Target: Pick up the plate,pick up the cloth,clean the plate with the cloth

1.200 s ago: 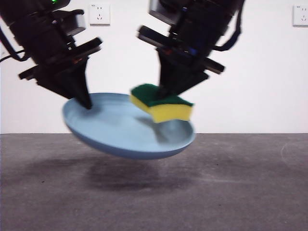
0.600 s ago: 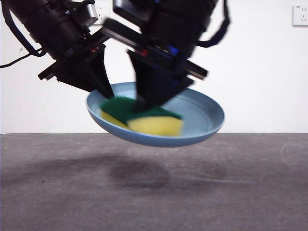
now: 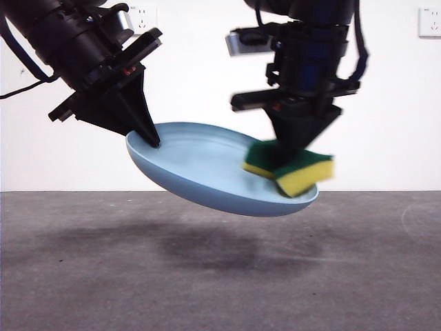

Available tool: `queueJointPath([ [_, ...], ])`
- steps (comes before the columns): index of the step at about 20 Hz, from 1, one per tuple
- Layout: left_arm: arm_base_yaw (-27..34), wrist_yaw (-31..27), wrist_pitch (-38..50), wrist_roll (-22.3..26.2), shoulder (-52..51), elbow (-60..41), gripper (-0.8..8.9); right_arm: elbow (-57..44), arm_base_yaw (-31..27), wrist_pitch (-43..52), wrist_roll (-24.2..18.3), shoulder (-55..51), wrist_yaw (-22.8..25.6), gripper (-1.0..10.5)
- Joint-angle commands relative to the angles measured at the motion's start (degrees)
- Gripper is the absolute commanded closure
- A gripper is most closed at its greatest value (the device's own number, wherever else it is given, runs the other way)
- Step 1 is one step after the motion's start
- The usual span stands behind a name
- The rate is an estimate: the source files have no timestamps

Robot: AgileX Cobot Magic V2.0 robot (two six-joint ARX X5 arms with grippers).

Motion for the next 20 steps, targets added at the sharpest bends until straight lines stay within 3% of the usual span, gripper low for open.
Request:
queueJointPath([
  [1,-1.5,4.7,0.3,0.5,-0.1,-0.2,8.22,-0.4,-0.2,6.3,0.0,0.4,-7.9,9.6],
  [4,-1.8,5.8,1.2,0.4,-0.1,-0.2,8.22,-0.4,0.9,9.2,2.8,0.5,-18.6,9.6],
  [7,-1.6,5.8,3.5,-1.0,-0.1,-0.2,8.22,-0.4,2.6,6.1,3.0,0.5,-23.9,9.6],
  [12,-1.0,5.8,6.1,-2.6,-0.1,-0.2,8.22,-0.4,4.7,-8.9,0.6,0.5,-23.8,9.6],
  [14,-0.8,5.9,5.8,-2.6,-0.1,-0.2,8.22,-0.4,4.6,-14.7,-0.7,0.5,-15.9,9.6],
  [18,-0.9,6.0,3.2,-2.2,-0.1,-0.2,8.22,-0.4,3.1,-14.6,-0.5,0.3,10.1,9.6],
  [19,-1.0,6.6,2.8,-2.0,-0.1,-0.2,8.22,-0.4,2.6,-11.9,-0.4,0.3,14.7,9.6],
  [20,-1.0,7.4,2.7,-2.0,-0.1,-0.2,8.22,-0.4,2.4,-9.4,-0.4,0.3,16.1,9.6],
])
